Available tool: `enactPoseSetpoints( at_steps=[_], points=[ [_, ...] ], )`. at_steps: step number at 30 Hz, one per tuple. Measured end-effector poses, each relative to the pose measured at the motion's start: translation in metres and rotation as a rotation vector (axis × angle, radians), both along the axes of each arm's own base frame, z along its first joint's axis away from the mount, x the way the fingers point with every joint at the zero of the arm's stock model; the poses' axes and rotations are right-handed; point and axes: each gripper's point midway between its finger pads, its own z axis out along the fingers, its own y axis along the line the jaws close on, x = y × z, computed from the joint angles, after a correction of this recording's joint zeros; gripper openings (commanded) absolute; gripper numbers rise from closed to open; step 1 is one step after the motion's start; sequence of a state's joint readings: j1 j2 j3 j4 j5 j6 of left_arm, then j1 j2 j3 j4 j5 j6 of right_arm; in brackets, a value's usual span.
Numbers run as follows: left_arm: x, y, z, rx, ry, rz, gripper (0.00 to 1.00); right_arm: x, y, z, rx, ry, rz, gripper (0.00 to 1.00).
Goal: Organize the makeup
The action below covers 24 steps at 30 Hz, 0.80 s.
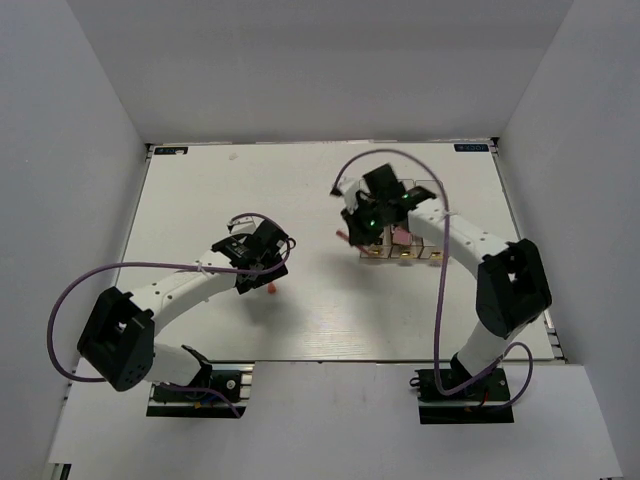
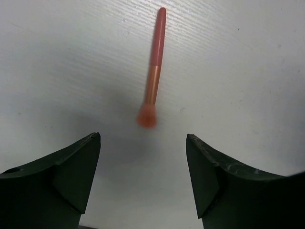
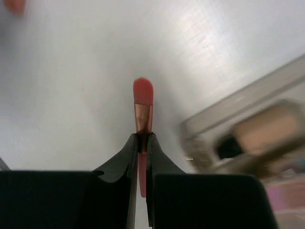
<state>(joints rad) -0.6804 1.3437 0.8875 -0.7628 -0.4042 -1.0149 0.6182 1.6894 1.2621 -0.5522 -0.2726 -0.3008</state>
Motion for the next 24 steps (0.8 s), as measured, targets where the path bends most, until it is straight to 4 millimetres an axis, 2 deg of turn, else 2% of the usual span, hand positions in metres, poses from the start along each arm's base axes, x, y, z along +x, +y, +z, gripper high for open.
enactPoseSetpoints(
  at_steps=[3,5,7,9,12,15,19,21,24],
  points=[
    [0.009,0.001,-0.005,0.003,0.007,-0.004,0.81,0.047,-0.014,0.053,0.106,-0.103,-0.075,0.0],
    [0.015,0.002,-0.007,0.004,0.012,-0.01,0.81,0.065,-0.03,0.077,0.149,-0.152,-0.122,0.0],
    [0.02,0.004,-0.011,0.01,0.019,-0.013,0.81,0.079,-0.054,0.093,0.165,-0.191,-0.186,0.0],
    [0.025,0.006,-0.016,0.019,0.03,-0.022,0.8,0.09,-0.077,0.1,0.161,-0.213,-0.254,0.0],
    [0.03,0.009,-0.022,0.034,0.044,-0.038,0.8,0.105,-0.113,0.1,0.137,-0.227,-0.361,0.0],
    [0.038,0.01,-0.025,0.045,0.051,-0.053,0.79,0.122,-0.161,0.096,0.089,-0.245,-0.498,0.0],
    [0.044,0.008,-0.028,0.042,0.056,-0.073,0.78,0.139,-0.211,0.081,0.036,-0.245,-0.629,0.0],
    [0.046,0.007,-0.029,0.035,0.057,-0.079,0.78,0.144,-0.223,0.069,0.013,-0.228,-0.662,0.0],
    [0.047,0.005,-0.03,0.025,0.058,-0.089,0.78,0.144,-0.225,0.048,-0.005,-0.185,-0.676,0.0]
  ],
)
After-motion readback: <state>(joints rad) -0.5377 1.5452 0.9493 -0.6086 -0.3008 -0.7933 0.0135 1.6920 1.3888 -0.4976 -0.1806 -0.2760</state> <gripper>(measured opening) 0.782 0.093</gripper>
